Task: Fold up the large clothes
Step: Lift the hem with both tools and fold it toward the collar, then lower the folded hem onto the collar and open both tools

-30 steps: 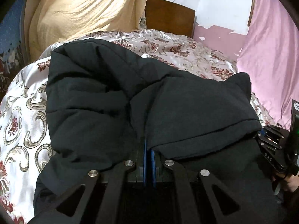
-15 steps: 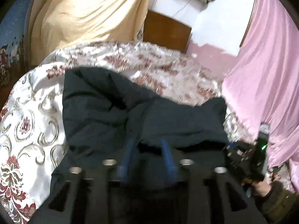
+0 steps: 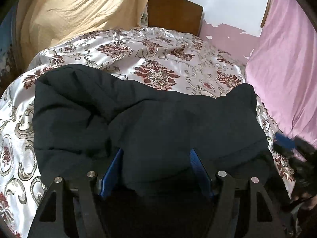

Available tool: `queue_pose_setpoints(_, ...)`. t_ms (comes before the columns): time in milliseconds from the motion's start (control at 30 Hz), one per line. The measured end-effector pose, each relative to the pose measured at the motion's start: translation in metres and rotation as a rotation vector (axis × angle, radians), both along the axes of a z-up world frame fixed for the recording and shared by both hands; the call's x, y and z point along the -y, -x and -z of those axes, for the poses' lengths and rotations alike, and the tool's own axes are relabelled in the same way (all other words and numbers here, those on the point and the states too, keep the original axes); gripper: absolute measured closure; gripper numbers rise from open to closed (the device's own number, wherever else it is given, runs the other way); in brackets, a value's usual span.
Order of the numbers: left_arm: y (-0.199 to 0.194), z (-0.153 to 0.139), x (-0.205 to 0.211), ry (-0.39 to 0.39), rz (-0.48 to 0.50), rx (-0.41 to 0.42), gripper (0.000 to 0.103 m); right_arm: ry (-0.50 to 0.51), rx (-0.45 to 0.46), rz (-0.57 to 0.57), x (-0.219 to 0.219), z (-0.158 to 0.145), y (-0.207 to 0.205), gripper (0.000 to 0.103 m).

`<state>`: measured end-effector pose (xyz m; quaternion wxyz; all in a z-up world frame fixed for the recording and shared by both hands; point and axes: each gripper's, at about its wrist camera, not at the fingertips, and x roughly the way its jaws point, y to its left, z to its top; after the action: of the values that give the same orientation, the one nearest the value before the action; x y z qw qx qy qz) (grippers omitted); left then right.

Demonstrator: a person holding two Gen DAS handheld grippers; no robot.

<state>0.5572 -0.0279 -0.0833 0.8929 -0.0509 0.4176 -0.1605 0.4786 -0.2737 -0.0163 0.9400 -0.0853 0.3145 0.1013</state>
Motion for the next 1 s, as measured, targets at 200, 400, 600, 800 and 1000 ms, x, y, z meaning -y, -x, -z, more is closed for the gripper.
queue_pose_setpoints(200,-0.005,-0.005,0.008,-0.084,0.029,0.048,0.035,-0.164,-0.005,-0.002,-0.006,-0.021,-0.042,0.062)
queue_pose_setpoints(400,-0.025,0.007,0.011,-0.146,0.094,0.023,0.036,-0.078,-0.156,0.03,-0.025,0.04,-0.103,0.08)
queue_pose_setpoints(600,-0.068,0.034,0.005,-0.093,0.092,-0.077,0.038,0.036,-0.191,0.003,-0.036,0.067,-0.142,0.08)
queue_pose_setpoints(800,-0.089,0.056,0.004,-0.042,0.059,-0.09,0.038,0.018,-0.213,0.026,-0.035,0.085,-0.173,0.08)
queue_pose_setpoints(1000,-0.096,0.068,0.007,-0.021,0.04,-0.05,0.038,-0.024,-0.145,0.052,-0.031,0.099,-0.176,0.082)
